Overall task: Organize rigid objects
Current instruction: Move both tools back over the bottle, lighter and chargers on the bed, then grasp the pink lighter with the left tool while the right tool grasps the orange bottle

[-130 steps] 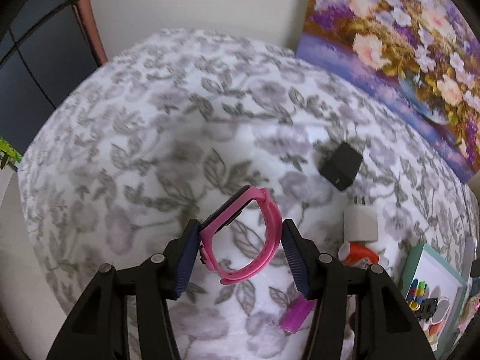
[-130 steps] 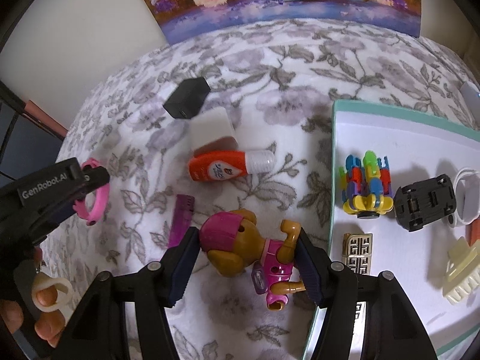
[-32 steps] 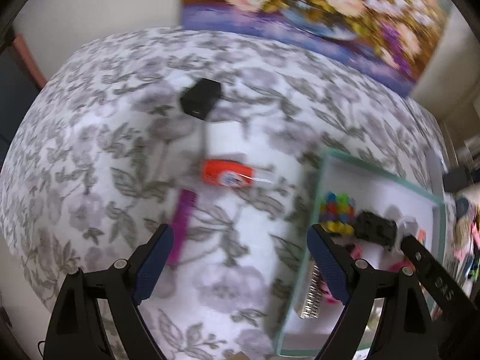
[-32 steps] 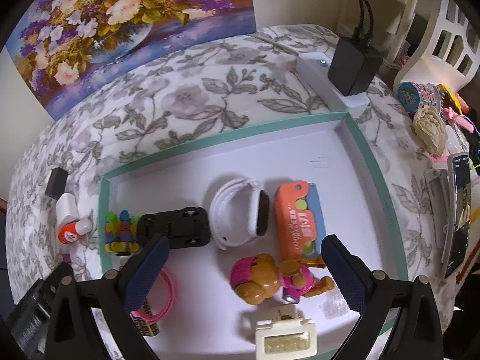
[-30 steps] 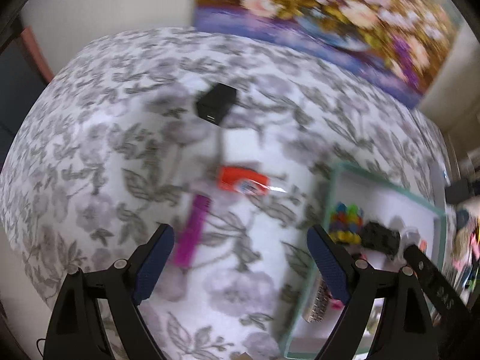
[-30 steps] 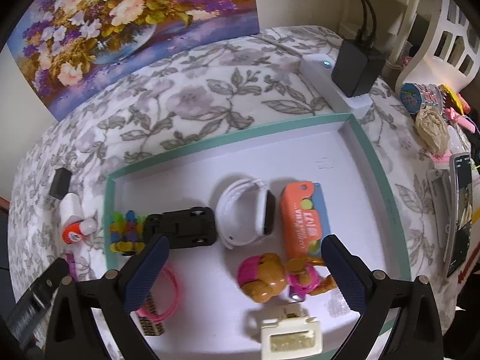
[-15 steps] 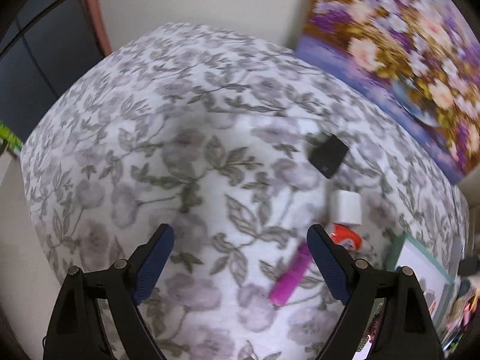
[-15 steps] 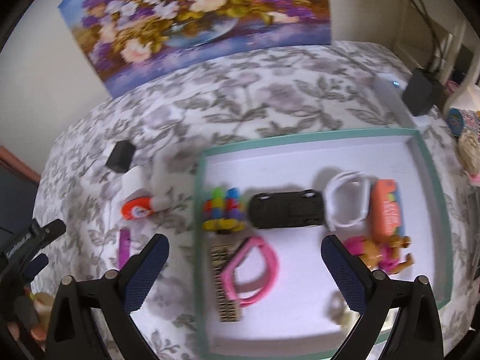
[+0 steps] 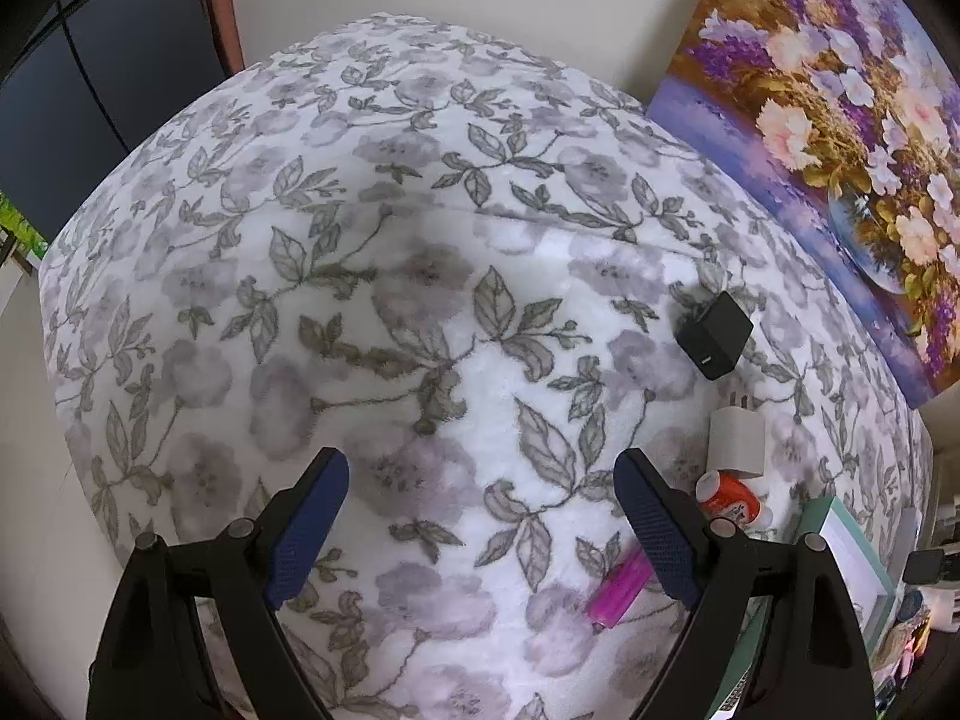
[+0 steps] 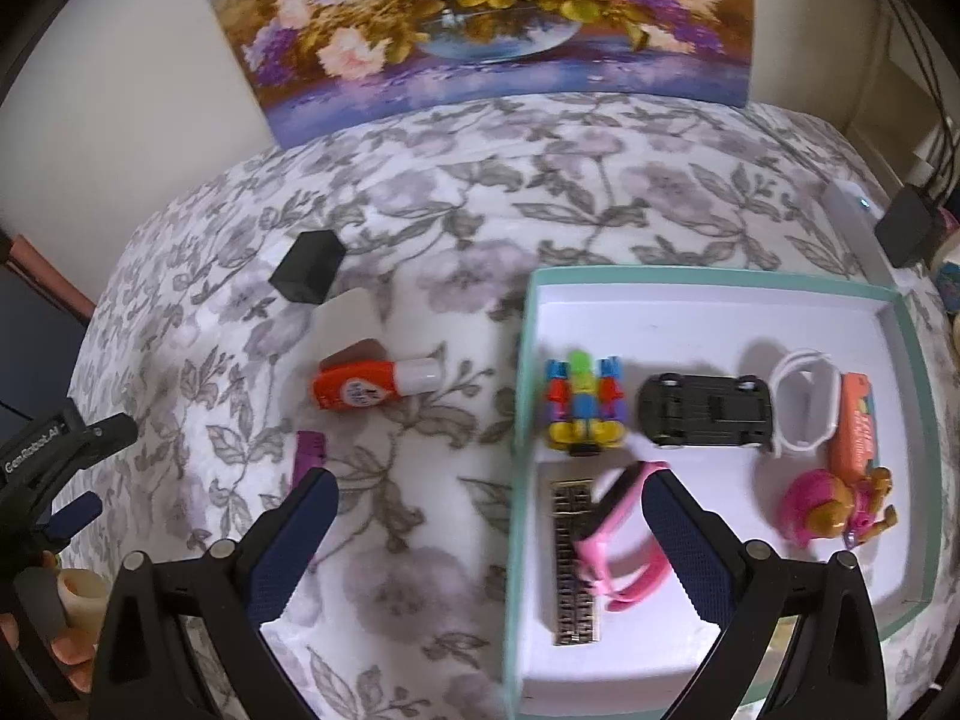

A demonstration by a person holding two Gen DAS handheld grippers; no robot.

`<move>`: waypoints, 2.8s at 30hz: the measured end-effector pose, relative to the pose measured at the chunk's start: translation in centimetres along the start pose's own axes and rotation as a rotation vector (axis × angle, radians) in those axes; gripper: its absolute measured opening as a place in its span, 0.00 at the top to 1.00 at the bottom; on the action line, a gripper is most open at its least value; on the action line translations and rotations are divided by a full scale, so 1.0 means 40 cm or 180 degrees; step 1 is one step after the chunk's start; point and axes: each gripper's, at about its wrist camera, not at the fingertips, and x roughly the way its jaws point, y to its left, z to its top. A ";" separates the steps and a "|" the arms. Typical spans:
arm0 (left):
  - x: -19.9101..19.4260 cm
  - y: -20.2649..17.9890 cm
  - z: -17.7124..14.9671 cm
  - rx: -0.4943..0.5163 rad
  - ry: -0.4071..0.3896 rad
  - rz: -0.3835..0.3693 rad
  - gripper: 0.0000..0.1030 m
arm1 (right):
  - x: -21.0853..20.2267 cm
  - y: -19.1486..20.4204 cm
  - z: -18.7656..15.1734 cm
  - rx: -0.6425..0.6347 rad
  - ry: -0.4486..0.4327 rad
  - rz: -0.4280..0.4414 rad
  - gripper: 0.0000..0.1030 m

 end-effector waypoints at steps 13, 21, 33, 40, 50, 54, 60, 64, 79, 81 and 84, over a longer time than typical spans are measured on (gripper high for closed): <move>0.075 -0.065 -0.033 0.0333 0.0331 -0.0130 0.12 | 0.019 0.091 0.013 -0.0199 -0.0132 0.0182 0.13; 0.132 -0.109 -0.056 0.0488 0.0519 -0.0078 0.12 | 0.040 0.055 0.047 -0.0011 -0.0069 0.0178 0.17; 0.153 -0.222 -0.086 0.0881 0.0573 -0.0104 0.20 | 0.064 0.017 0.121 0.0235 0.0033 0.0309 0.17; 0.184 -0.295 -0.136 0.1113 0.0770 -0.0186 0.50 | 0.088 0.004 0.120 0.0246 0.0126 0.0323 0.17; 0.168 -0.257 -0.100 0.0938 0.0640 -0.0245 0.80 | 0.082 0.022 0.117 0.0153 0.0078 0.0407 0.18; 0.139 -0.178 -0.052 0.0621 0.0508 -0.0226 0.80 | 0.075 0.046 0.114 0.0078 0.0044 0.0532 0.20; 0.106 -0.083 -0.009 0.0182 0.0303 -0.0098 0.80 | 0.105 0.097 0.093 -0.0085 0.0133 0.0575 0.21; 0.100 -0.058 -0.009 0.0059 0.0301 -0.0167 0.80 | 0.140 0.121 0.078 -0.0139 0.0218 0.0517 0.21; 0.115 -0.053 -0.015 -0.0014 0.0398 -0.0244 0.80 | 0.226 0.154 0.067 -0.0133 0.0296 0.0263 0.20; 0.116 -0.052 -0.014 -0.0026 0.0407 -0.0254 0.80 | 0.229 0.160 0.068 -0.0175 0.0266 0.0187 0.20; 0.117 -0.050 -0.013 -0.0041 0.0409 -0.0252 0.80 | 0.234 0.172 0.066 -0.0238 0.0234 0.0104 0.21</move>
